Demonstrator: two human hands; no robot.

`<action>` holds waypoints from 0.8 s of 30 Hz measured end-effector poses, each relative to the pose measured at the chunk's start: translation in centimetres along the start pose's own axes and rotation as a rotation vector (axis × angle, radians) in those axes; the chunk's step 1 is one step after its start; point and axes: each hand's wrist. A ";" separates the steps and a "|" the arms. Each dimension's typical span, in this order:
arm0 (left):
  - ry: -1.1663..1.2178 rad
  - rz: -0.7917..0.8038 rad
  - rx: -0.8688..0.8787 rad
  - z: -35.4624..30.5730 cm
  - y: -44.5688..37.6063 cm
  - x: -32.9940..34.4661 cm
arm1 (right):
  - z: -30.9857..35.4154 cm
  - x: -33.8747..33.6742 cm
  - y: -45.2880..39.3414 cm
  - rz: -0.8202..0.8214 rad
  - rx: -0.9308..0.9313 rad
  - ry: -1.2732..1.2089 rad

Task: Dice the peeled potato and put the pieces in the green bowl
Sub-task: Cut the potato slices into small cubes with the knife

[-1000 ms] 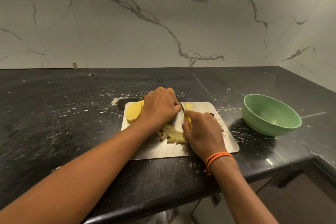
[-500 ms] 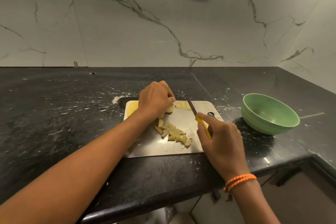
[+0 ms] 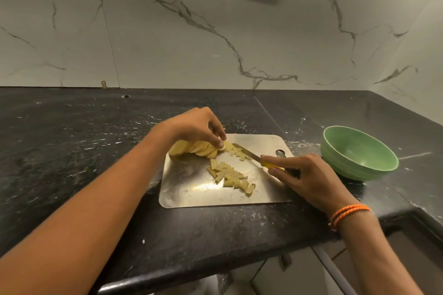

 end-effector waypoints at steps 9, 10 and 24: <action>0.004 -0.050 0.022 -1.0 0.0 0.8 | 0.5 2.0 -1.8 -0.108 0.045 0.045; 0.018 -0.065 0.029 -1.1 0.1 0.7 | 0.7 2.1 -1.8 -0.102 0.046 0.048; 0.187 -0.404 0.084 -3.7 -0.9 3.2 | -0.1 1.9 1.3 -0.475 0.182 -0.144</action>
Point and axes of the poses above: each hand's wrist, its own y-axis away from the middle knuckle, its own x-axis out of the palm, z = x × y, and after that the axes turned 7 degrees about -y, right-handed
